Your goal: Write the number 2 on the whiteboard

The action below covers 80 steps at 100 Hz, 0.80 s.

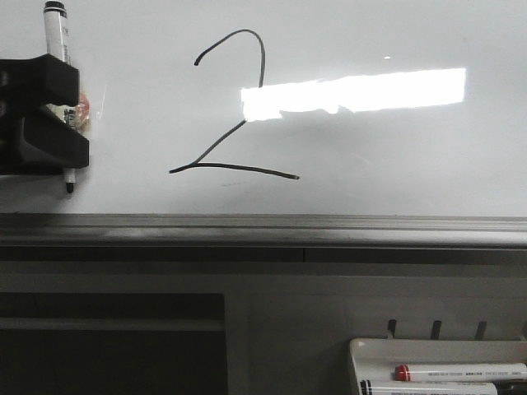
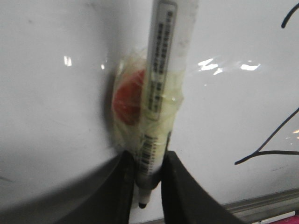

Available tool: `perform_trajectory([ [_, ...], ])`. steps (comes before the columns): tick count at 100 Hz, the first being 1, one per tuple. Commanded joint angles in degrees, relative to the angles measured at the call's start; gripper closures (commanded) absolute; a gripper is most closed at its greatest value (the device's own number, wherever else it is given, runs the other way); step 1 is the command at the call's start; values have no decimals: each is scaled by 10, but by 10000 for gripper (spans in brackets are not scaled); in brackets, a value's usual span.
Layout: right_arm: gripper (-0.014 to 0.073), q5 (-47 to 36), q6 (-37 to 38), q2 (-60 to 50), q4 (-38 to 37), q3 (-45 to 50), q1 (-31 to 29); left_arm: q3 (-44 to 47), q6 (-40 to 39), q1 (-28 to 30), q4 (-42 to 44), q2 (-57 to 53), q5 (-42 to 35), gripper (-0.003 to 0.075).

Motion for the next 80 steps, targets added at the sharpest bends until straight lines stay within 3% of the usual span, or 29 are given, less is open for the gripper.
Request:
perform_trajectory([
  [1,29,-39,-2,-12,6,-18,-2,-17,-6,-4,5,-6,-40,490],
  [7,29,-39,-2,-12,6,-18,-2,-17,-6,-4,5,-6,-47,370],
  [15,29,-39,-2,-12,6,-18,-2,-17,-6,-4,3,-6,-54,291],
  [45,29,-36,-2,-12,6,-18,-2,-17,-6,-4,3,-46,-45,291],
  [65,38,-26,-2,-12,6,-18,-2,-17,-6,-4,4,-109,9,291],
  [72,124,-10,-2,-17,6,-18,-2,-17,-5,-4,12,-138,25,317],
  [80,422,-5,-2,-32,6,-12,-3,-17,-4,-4,37,-178,30,469],
])
